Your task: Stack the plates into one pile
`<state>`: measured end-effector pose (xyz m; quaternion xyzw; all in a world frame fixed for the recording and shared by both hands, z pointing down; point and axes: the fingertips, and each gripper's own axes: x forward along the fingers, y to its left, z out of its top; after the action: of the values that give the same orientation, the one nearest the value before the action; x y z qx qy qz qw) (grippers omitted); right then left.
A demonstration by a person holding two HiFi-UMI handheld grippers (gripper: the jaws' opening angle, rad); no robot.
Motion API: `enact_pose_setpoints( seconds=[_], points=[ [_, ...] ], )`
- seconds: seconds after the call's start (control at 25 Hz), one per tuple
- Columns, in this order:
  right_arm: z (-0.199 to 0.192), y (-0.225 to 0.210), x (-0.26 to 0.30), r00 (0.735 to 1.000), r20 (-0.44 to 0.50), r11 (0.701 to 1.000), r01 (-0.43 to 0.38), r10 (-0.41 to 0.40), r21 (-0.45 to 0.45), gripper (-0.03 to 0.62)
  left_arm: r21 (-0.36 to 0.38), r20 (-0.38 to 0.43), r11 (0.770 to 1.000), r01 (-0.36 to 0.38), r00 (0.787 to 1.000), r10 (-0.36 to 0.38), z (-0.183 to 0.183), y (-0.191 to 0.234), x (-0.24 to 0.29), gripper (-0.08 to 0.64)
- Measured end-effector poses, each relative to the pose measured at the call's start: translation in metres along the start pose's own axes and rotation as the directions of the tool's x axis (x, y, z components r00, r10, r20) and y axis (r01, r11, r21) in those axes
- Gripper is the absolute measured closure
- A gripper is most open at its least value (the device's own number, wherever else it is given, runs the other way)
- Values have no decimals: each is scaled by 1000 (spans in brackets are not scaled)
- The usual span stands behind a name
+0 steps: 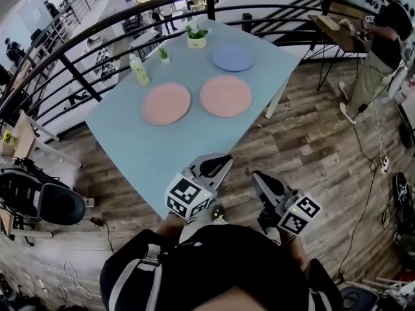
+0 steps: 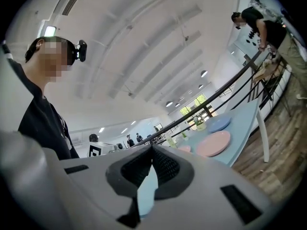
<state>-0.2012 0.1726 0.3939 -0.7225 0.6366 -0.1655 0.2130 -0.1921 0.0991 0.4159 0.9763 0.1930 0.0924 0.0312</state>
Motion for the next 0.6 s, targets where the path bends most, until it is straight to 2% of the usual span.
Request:
enact_pose_setpoints(
  seconds=[0.12, 0.44, 0.6],
  points=[
    [1, -17, 12, 999, 10, 999, 35, -35, 21, 591, -11, 2, 1000, -12, 1000, 12, -5, 22, 2, 540],
    [5, -36, 58, 999, 33, 999, 41, -42, 22, 591, -33, 27, 999, -31, 999, 32, -6, 79, -1, 540],
    [15, -47, 86, 999, -2, 998, 43, -43, 36, 591, -91, 34, 994, -52, 998, 56, 3, 113, 4, 540]
  ],
)
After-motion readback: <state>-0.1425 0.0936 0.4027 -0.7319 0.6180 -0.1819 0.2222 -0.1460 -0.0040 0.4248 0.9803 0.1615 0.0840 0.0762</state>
